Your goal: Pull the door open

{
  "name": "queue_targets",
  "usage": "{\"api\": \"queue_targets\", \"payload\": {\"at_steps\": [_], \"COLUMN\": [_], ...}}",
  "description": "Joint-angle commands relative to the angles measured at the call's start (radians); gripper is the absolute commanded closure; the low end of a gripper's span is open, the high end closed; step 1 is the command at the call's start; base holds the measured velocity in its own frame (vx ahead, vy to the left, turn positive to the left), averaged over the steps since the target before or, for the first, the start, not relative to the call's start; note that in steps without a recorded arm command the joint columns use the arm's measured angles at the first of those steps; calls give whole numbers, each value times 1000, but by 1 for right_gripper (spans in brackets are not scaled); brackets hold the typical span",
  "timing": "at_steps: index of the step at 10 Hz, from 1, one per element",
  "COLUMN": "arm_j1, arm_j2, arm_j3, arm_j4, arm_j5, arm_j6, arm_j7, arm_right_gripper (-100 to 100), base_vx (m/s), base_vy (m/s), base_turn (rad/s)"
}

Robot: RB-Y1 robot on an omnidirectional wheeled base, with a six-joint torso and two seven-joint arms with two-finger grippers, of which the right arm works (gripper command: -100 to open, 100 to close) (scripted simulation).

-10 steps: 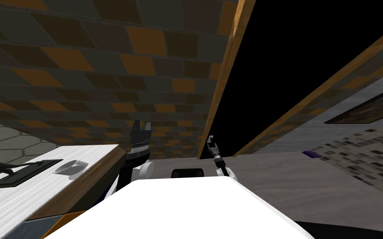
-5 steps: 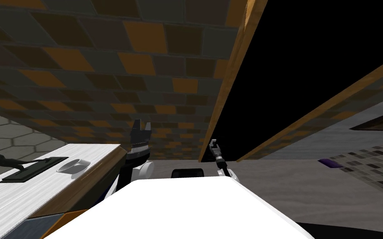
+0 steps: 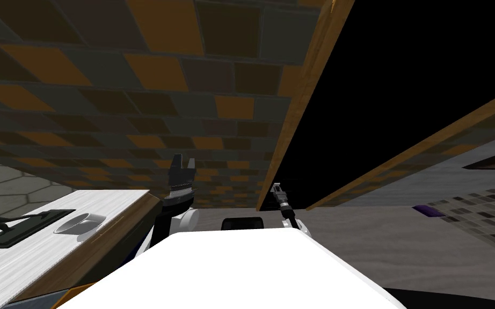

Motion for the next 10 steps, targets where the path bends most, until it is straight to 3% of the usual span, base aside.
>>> {"api": "queue_targets", "payload": {"at_steps": [1, 4, 10], "arm_j1": [0, 0, -4], "arm_j2": [3, 3, -3], "arm_j3": [3, 3, 14], "arm_j4": [0, 0, 7], "arm_j5": [2, 2, -27], "arm_j6": [-1, -1, 2], "arm_j7": [-1, -1, -146], "arm_right_gripper": [100, 100, 100], "base_vx": [-21, -6, -55], "base_vy": [0, 0, -5], "base_turn": [13, 0, 37]}}
